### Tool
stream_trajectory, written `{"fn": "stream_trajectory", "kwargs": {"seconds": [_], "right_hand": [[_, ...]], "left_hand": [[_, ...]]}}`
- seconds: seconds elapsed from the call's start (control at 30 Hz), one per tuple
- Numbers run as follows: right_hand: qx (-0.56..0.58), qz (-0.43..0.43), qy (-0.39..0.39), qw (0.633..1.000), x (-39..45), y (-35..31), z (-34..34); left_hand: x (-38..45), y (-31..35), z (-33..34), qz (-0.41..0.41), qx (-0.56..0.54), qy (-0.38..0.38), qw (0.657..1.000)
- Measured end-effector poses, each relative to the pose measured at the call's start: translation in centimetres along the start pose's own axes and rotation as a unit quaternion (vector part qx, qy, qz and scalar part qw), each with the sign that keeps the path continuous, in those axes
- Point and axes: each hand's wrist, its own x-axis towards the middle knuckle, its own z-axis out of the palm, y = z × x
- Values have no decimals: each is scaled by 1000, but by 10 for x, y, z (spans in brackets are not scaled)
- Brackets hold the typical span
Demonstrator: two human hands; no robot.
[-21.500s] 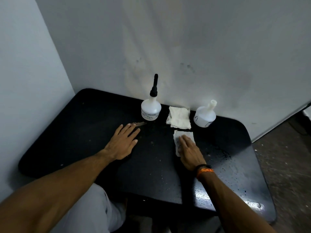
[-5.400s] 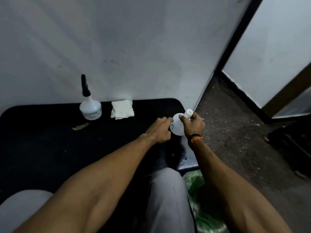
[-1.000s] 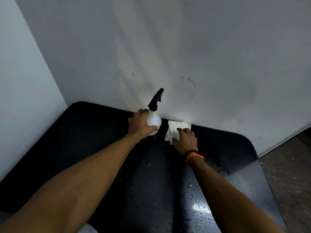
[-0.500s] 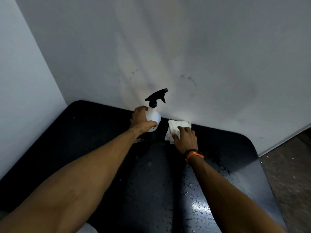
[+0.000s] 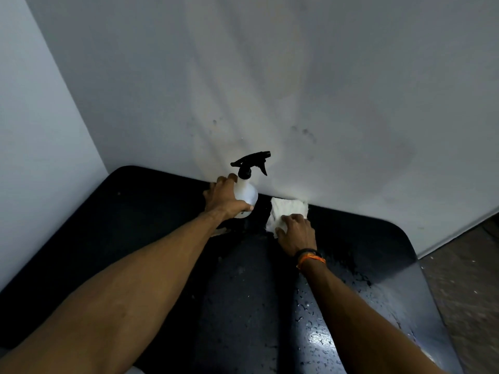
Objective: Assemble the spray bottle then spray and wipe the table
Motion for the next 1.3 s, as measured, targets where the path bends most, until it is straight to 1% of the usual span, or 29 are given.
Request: {"fn": "stream_trajectory", "kwargs": {"seconds": [0.13, 0.23, 0.37, 0.53, 0.7, 0.9, 1.03, 1.2, 1.3], "right_hand": [[-5, 1, -3, 1000, 1, -2, -2], [-7, 4, 0, 1000, 1, -4, -2], [-3, 4, 7, 1000, 1, -3, 2], [-18, -22, 40, 999, -1, -2, 11], [-23, -25, 32, 999, 0, 1, 17], [-44, -49, -12, 998, 0, -1, 21], [-33, -41, -26, 998, -6, -8, 17], [-42, -34, -23, 998, -20, -18, -12], [-43, -35, -26, 998, -30, -25, -31]], "left_hand": [[3, -8, -12, 9, -37, -43, 998], [4, -11, -16, 21, -98, -69, 993], [3, -8, -14, 27, -145, -84, 986], [5, -5, -9, 34, -158, -95, 982], [6, -11, -5, 44, -159, -92, 982], [5, -13, -3, 52, -161, -94, 981], [-5, -17, 0, 54, -135, -65, 987], [-40, -16, -9, 6, -102, -22, 995], [-64, -16, -13, -9, -58, -28, 998]]}}
